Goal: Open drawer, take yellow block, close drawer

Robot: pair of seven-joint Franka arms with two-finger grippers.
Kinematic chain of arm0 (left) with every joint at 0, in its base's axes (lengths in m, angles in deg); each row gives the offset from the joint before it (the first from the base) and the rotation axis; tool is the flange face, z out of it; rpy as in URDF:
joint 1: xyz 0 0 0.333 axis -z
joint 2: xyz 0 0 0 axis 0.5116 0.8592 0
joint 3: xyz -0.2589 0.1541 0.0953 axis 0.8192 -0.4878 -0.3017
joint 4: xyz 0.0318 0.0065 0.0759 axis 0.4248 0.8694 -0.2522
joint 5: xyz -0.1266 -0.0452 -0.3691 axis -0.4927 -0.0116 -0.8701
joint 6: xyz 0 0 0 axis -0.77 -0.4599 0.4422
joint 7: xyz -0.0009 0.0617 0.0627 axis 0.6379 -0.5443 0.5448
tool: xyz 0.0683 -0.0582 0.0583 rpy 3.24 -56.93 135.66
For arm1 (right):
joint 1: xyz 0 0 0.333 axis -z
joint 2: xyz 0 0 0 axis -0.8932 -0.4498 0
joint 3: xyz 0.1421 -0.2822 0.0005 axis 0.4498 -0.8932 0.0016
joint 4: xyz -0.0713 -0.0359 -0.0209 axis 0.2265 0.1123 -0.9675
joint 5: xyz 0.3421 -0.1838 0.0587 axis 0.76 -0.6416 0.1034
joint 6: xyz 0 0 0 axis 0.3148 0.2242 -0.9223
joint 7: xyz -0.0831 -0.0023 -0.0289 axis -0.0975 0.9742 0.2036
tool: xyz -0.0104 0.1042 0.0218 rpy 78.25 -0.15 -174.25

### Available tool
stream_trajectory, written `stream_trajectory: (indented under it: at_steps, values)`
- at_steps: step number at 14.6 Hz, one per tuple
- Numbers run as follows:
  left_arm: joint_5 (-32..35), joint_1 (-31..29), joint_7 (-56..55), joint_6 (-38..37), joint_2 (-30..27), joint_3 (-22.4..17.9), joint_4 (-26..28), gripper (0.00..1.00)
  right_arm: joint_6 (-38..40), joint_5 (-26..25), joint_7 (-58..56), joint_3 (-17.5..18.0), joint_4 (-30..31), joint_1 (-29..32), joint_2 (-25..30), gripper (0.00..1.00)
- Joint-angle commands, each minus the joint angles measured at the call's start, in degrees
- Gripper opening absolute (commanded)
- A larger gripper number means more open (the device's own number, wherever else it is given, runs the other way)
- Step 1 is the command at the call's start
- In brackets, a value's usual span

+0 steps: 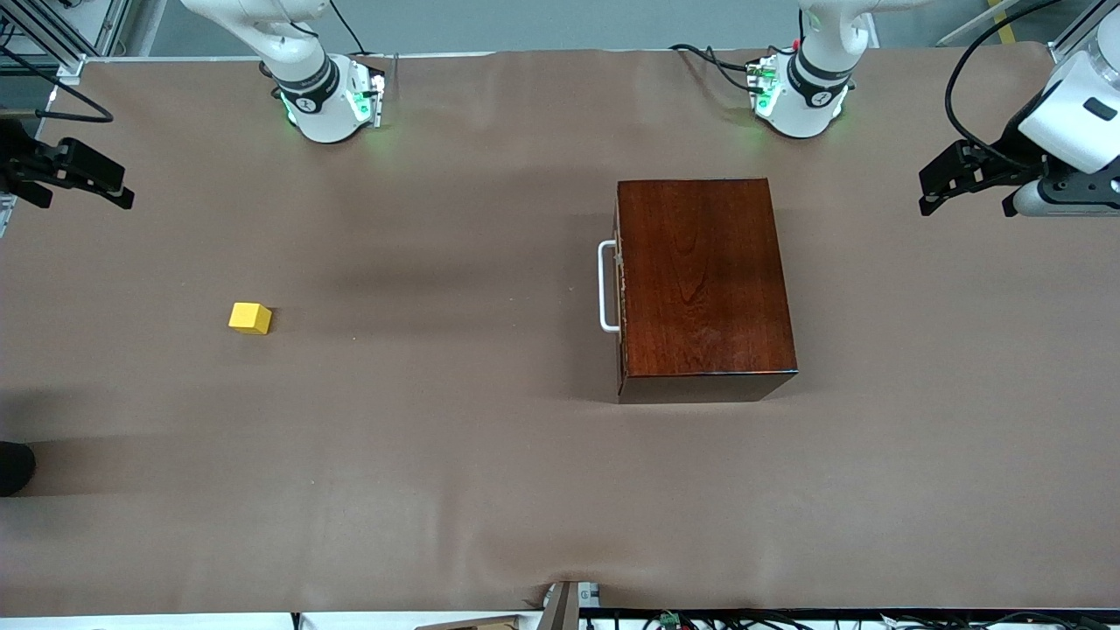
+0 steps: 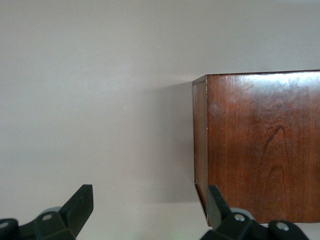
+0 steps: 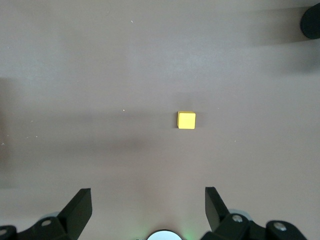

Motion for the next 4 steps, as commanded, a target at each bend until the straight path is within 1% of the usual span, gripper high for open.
stream_trajectory:
  at_steps: [1, 4]
  values:
    - [-0.5, -0.9, 0.5, -0.4, 0.0, 0.3, -0.9, 1.0, 0.8, 0.6, -0.3, 0.5, -0.7, 0.9, -0.2, 1.0]
    - [-0.4, -0.9, 0.3, -0.5, 0.0, 0.2, -0.9, 1.0, 0.8, 0.6, -0.3, 0.5, -0.7, 0.7, -0.2, 1.0]
